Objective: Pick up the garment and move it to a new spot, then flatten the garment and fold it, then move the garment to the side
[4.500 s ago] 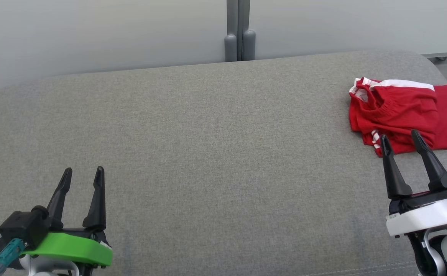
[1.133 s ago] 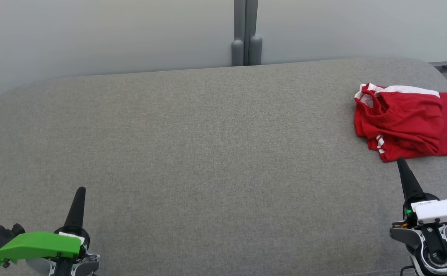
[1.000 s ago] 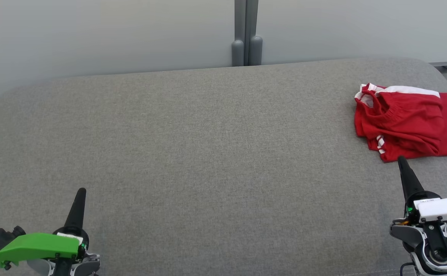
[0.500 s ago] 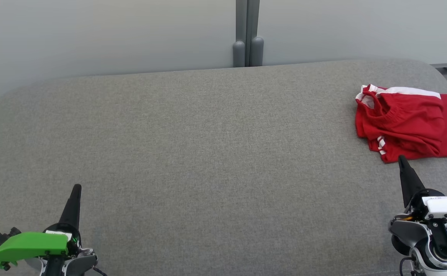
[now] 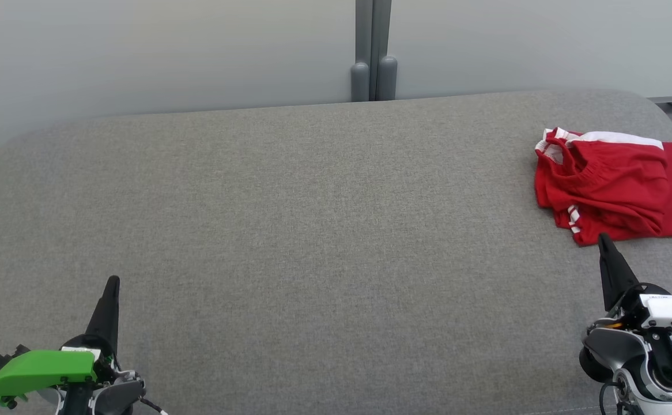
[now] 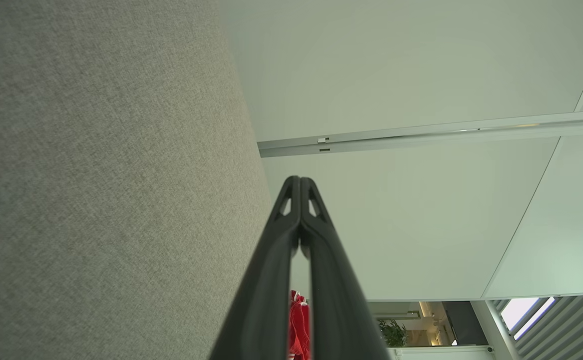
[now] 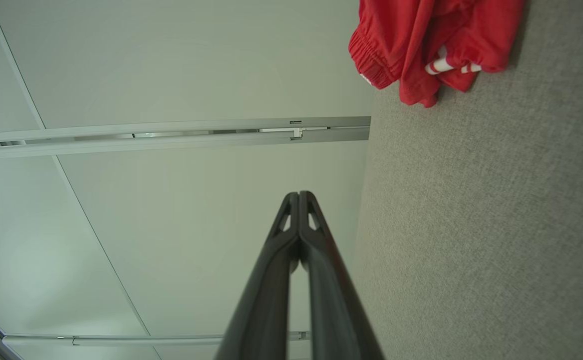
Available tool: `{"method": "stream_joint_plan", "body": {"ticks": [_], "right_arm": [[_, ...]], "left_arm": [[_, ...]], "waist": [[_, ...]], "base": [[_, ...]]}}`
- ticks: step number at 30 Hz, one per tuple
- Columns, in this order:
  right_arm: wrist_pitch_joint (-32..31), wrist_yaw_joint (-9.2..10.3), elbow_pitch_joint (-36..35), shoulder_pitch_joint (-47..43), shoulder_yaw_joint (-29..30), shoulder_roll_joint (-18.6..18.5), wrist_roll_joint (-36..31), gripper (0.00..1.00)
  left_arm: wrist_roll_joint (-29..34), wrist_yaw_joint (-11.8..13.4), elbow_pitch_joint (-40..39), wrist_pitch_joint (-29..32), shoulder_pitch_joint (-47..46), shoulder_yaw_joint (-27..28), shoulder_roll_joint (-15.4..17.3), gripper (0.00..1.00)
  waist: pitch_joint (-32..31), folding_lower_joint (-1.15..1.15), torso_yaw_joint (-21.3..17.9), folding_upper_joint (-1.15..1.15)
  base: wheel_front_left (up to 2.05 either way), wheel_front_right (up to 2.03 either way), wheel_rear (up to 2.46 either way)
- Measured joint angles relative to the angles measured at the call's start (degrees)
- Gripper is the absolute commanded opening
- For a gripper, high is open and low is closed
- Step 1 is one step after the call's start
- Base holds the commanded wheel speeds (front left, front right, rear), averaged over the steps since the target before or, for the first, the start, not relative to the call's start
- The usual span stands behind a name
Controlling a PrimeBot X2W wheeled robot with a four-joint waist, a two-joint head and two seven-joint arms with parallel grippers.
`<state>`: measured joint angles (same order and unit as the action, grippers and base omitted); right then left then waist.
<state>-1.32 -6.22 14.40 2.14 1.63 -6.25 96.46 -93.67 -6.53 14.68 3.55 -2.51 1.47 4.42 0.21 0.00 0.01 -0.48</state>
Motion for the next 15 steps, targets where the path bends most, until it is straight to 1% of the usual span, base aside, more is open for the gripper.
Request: {"method": "stream_joint_plan", "body": {"ticks": [2,15], "right_arm": [[0.0,-0.27,0.1,0.0,0.0,0.0,0.0,0.00],[-0.3,-0.30,0.5,0.3,0.1,0.0,0.0,0.00]], "left_arm": [[0.0,0.0,0.1,0.0,0.0,0.0,0.0,0.00],[0.0,0.0,0.6,0.0,0.0,0.0,0.0,0.00]], "waist": [[0.0,0.00,0.0,0.00],[0.0,0.00,0.0,0.00]], "base": [[0.00,0.00,0.00],[0.00,0.00,0.00]]}}
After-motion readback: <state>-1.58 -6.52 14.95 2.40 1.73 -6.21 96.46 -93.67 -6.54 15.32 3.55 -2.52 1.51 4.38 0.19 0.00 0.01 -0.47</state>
